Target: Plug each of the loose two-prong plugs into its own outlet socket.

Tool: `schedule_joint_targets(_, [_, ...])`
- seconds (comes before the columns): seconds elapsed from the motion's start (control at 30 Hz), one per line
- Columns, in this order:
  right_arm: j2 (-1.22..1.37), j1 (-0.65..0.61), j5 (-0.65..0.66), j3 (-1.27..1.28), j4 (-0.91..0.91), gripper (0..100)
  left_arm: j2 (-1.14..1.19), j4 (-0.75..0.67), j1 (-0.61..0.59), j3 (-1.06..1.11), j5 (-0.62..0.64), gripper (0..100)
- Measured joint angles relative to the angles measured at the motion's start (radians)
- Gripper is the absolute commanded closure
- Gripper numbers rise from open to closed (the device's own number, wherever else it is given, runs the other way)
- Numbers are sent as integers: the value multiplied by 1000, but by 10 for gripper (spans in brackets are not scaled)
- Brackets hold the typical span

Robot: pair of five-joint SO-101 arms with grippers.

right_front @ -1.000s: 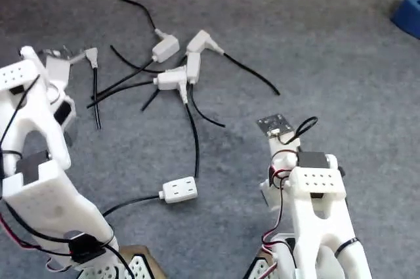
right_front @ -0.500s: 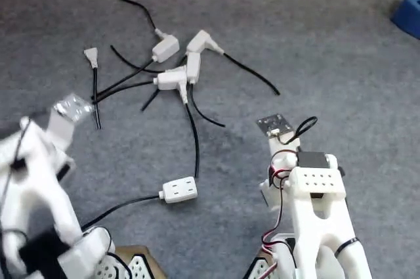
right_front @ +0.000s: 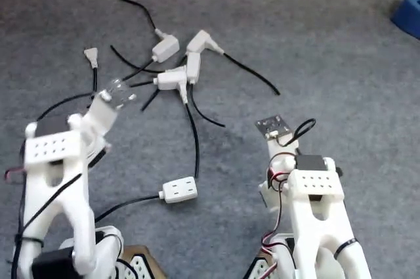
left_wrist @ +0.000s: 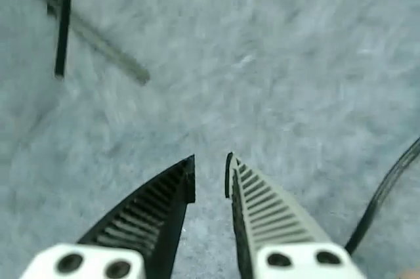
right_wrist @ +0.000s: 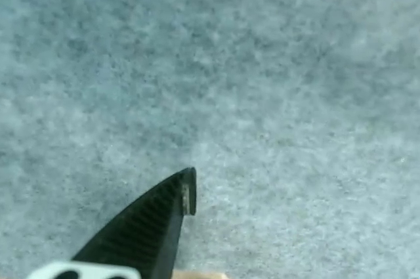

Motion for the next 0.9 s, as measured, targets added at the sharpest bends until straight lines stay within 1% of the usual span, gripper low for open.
schedule_joint_targets(0.1, [0,0,2,14,-14,393,97,115,64,-127,18,905])
schedule_joint_targets(0.17, [0,0,17,15,-15,393,170,176,74,-218,87,905])
schedule_joint_targets(0.27, [0,0,26,15,-15,393,262,218,40,-356,233,905])
schedule_joint_targets(0.37, [0,0,28,15,-15,393,325,239,-29,-450,259,905])
schedule_joint_targets(0.47, [0,0,28,15,-15,393,391,216,-127,-506,262,905])
schedule_joint_targets(0.67, [0,0,28,15,-15,393,586,132,-270,-631,166,903])
schedule_joint_targets(0.77, [0,0,28,15,-15,393,697,66,-311,-710,138,902])
schedule_joint_targets(0.9, [0,0,28,15,-15,393,813,11,-318,-812,106,902])
